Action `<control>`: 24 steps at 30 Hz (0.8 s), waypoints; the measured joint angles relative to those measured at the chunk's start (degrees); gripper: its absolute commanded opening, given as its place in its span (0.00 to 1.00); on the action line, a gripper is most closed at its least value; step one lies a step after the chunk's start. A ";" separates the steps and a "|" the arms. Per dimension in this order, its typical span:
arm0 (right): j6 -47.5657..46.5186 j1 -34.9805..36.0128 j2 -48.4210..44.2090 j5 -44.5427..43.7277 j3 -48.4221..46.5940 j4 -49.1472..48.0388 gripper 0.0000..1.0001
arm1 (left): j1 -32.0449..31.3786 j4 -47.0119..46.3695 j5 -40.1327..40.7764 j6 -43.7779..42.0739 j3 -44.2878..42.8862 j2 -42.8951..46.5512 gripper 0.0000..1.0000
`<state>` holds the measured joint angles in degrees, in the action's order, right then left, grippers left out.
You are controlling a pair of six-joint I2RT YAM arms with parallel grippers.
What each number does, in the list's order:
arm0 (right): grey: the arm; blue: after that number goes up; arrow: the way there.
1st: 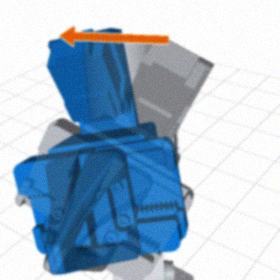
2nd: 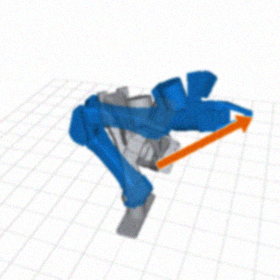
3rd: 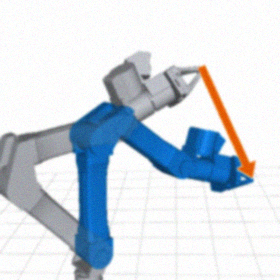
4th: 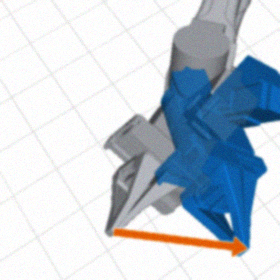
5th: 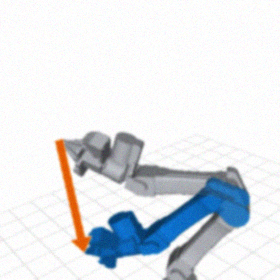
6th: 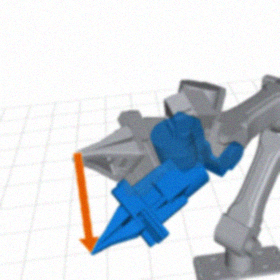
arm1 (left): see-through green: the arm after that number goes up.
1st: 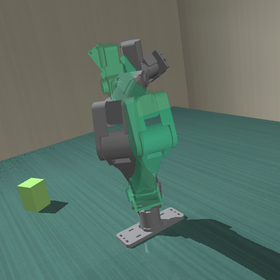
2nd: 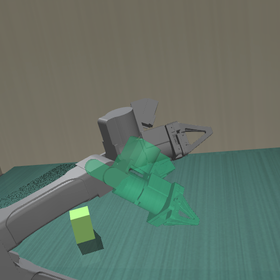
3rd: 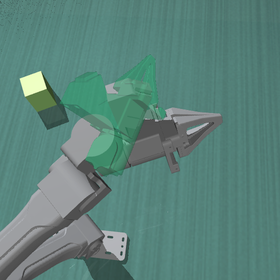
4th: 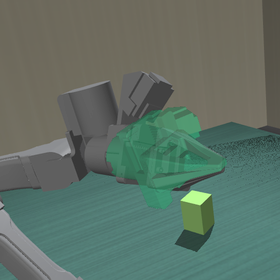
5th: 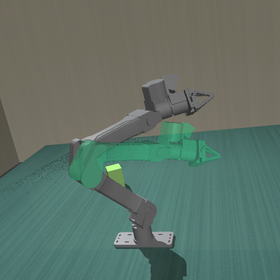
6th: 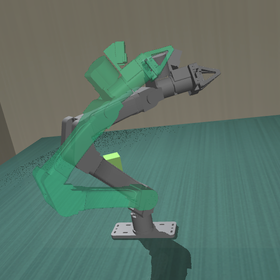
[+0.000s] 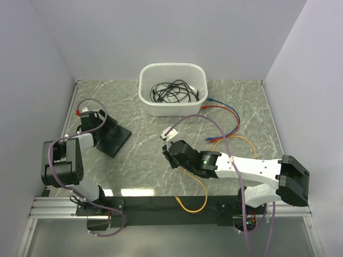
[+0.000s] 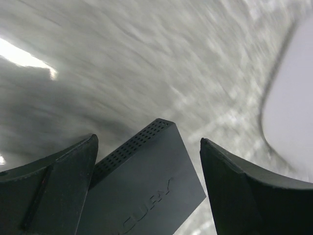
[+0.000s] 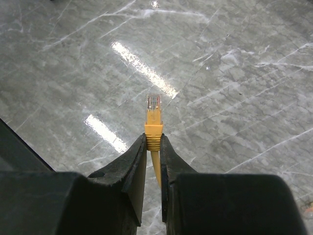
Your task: Insert the plug into the switch port
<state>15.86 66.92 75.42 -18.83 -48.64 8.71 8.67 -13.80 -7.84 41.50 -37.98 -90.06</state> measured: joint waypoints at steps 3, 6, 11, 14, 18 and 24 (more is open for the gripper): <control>0.11 0.00 0.00 0.00 0.02 0.00 0.00 | -4.83 -1.79 -0.50 0.61 1.38 0.48 0.91; 0.26 0.00 0.00 0.02 0.02 0.00 0.00 | -10.80 -2.93 -0.98 1.51 1.64 0.15 0.89; 0.81 0.00 0.00 0.46 0.20 -0.09 0.00 | -18.80 -4.87 -1.07 4.42 2.14 -0.37 0.90; 1.42 0.02 0.28 1.70 0.61 -0.22 0.00 | -20.28 -6.01 -1.27 6.38 3.48 0.39 0.91; 3.08 0.11 2.23 5.35 2.01 -1.90 0.00 | -20.26 -5.18 0.31 7.85 5.77 3.23 0.91; 4.90 0.74 10.88 9.70 1.01 -2.49 0.00 | -20.09 -7.89 -0.37 9.01 8.79 4.87 0.90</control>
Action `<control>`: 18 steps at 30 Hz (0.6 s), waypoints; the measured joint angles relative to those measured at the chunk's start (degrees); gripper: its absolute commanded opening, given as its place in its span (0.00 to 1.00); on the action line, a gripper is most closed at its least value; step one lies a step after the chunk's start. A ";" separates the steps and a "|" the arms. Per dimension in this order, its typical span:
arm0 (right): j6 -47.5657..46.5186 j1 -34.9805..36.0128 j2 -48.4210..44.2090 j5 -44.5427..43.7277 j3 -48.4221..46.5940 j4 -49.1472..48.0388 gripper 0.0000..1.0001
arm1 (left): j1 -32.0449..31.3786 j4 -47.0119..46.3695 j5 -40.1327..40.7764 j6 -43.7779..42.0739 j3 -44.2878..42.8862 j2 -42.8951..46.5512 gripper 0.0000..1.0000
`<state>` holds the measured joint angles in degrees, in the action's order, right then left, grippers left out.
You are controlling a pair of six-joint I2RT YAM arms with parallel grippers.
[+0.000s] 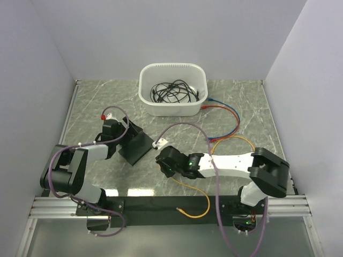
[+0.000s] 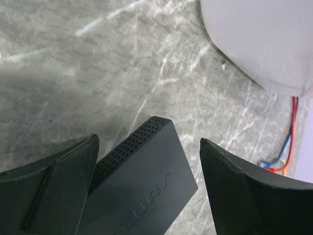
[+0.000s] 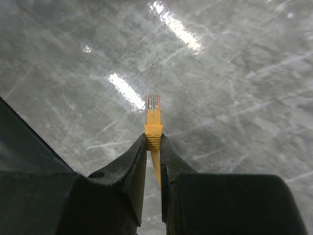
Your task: Insert the plug into the switch port
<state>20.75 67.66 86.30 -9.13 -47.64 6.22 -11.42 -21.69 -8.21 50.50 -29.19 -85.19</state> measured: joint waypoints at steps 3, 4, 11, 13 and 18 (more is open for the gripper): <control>0.07 0.09 3.82 0.70 -2.14 0.70 0.00 | 0.04 -3.43 -1.27 0.31 1.86 0.02 0.90; 0.04 0.09 4.90 0.81 -3.13 1.07 0.00 | 0.04 -4.26 -1.51 0.31 2.32 0.09 0.90; -0.66 0.09 11.02 1.86 -10.19 1.64 0.00 | 0.07 -10.32 -4.24 1.20 5.97 0.31 0.90; -0.72 0.09 11.87 2.82 -11.04 1.75 0.00 | 0.00 -12.57 -4.81 1.81 7.63 0.70 0.90; -0.90 0.09 14.16 4.42 -13.22 2.19 0.00 | -0.55 -15.78 -5.53 3.80 11.39 2.64 0.90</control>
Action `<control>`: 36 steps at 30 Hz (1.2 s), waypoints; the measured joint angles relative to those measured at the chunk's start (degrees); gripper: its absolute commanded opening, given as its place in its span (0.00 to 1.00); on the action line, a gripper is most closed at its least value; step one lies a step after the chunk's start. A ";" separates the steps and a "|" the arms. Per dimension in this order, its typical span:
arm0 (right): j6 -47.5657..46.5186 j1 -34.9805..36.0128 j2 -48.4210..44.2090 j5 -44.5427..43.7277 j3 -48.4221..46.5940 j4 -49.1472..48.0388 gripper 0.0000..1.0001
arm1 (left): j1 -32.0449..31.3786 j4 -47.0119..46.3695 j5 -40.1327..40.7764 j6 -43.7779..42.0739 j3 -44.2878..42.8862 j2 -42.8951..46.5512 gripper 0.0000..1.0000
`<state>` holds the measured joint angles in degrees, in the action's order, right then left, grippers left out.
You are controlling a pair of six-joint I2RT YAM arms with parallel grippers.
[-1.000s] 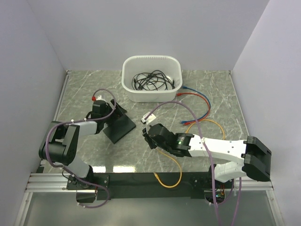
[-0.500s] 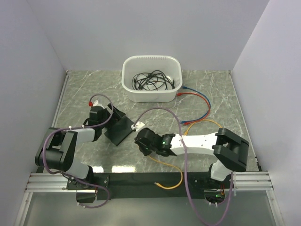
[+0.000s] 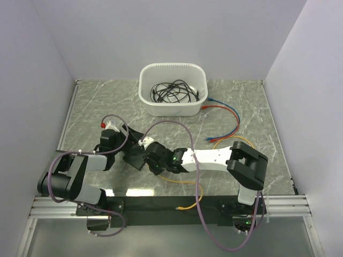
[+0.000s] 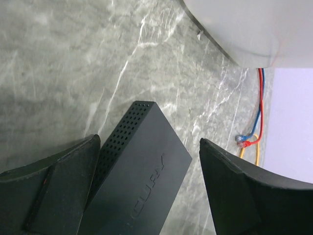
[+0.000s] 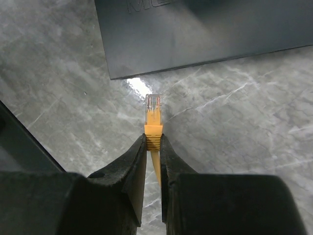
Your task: Insert the plug into the switch port
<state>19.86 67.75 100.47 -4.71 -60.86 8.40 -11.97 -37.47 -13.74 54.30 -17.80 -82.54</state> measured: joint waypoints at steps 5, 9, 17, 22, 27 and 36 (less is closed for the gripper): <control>0.00 0.28 0.68 1.20 -0.22 0.63 0.00 | -0.15 0.44 0.17 0.96 1.64 2.12 0.90; 0.00 0.66 0.96 1.81 -0.28 1.55 0.00 | -0.24 2.54 1.03 0.98 2.14 4.11 0.90; -0.20 0.81 4.44 2.89 -1.44 3.28 0.00 | -0.52 4.31 2.58 0.94 3.41 6.75 0.89; -0.28 0.81 5.88 2.91 -3.76 4.09 0.00 | -0.94 4.00 3.08 0.92 3.43 6.54 0.89; -0.46 0.81 7.02 2.47 -5.25 5.35 0.00 | -1.31 2.86 3.17 0.96 3.43 5.81 0.89; -0.57 0.90 9.40 0.55 -9.29 8.02 0.00 | -2.01 2.62 4.02 0.94 3.45 5.77 0.88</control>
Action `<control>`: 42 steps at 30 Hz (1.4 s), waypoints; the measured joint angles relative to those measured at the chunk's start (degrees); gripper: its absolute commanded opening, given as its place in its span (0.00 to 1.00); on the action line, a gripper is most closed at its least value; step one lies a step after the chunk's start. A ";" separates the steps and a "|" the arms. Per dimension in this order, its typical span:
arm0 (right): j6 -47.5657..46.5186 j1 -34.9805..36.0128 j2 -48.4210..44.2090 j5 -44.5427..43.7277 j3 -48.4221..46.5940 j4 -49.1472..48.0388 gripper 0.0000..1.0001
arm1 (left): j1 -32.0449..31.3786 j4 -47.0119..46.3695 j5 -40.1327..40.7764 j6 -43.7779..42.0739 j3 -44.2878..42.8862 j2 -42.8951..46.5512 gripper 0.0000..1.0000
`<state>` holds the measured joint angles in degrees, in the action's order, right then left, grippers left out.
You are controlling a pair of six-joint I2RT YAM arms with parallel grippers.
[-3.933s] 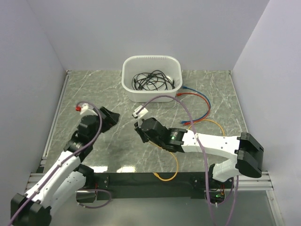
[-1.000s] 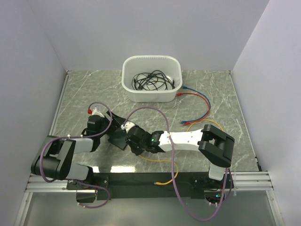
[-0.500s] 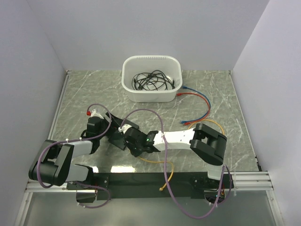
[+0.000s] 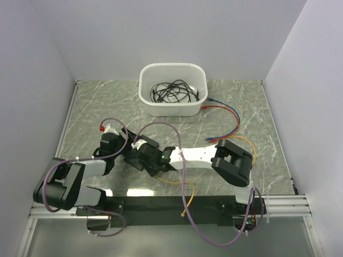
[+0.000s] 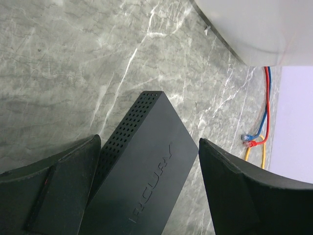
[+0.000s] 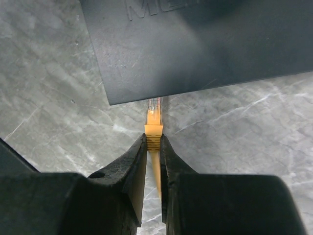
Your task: Insert the plug into the switch port
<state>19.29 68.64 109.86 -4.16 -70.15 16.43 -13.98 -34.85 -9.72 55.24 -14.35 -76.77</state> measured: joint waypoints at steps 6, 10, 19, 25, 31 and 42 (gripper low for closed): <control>-0.48 0.00 0.22 -1.97 -2.05 2.84 0.00 | -0.26 -0.39 0.37 0.00 0.04 -0.24 0.88; -0.74 0.00 0.24 -2.73 -2.84 4.04 0.00 | -0.48 -1.27 0.55 0.00 0.04 -0.76 0.88; -0.92 0.02 2.03 -2.21 -4.87 5.75 0.00 | -0.87 -1.70 1.03 0.00 0.04 -0.98 0.88; -0.68 0.24 2.14 -1.36 -4.90 5.33 0.00 | -1.20 -2.51 1.53 0.11 0.09 -1.55 0.88; -0.68 0.22 2.14 -1.36 -4.90 5.18 0.00 | -1.53 -4.22 1.68 0.15 0.07 -2.69 0.88; -1.22 0.57 1.46 -3.32 -2.99 2.12 0.00 | -2.16 -5.49 2.54 0.15 0.28 -3.21 0.88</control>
<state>18.06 69.21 111.33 -7.49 -73.14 18.55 -16.14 -40.34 -7.18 55.40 -14.06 -79.99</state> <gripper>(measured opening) 0.194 0.880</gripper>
